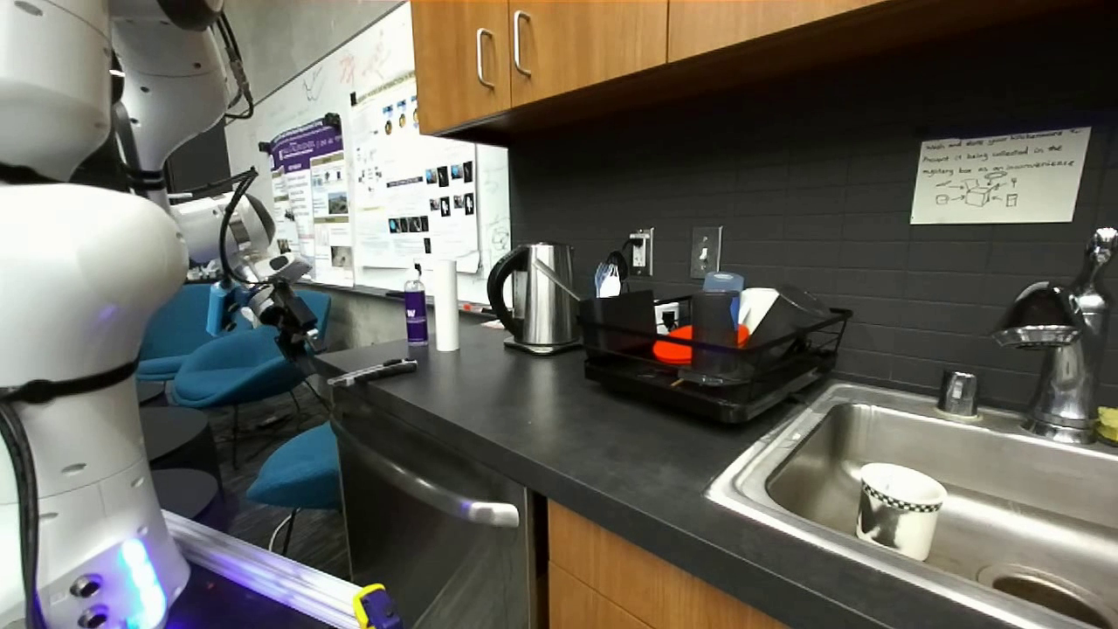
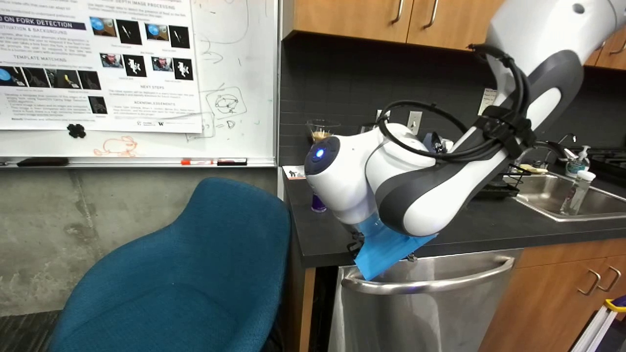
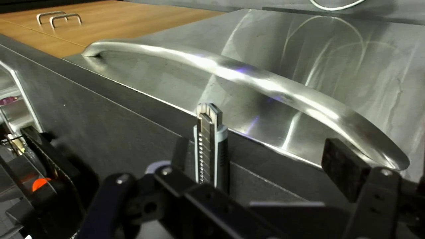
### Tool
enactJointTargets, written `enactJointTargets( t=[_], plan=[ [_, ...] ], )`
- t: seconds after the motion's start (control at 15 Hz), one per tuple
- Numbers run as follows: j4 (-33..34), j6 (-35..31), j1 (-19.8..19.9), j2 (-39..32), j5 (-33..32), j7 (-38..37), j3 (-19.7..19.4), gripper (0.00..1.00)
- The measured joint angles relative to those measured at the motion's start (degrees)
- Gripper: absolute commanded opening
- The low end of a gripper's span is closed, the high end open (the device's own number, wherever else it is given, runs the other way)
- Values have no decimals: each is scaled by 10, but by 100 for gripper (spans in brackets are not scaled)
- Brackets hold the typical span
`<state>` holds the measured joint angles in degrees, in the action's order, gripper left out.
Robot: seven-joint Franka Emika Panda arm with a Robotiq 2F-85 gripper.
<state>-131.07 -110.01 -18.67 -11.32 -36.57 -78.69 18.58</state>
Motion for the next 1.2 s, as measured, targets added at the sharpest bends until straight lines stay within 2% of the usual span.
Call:
enactJointTargets(
  t=[1.2],
  plan=[
    [-2,-1,7,-23,0,21,-71,100]
  ],
)
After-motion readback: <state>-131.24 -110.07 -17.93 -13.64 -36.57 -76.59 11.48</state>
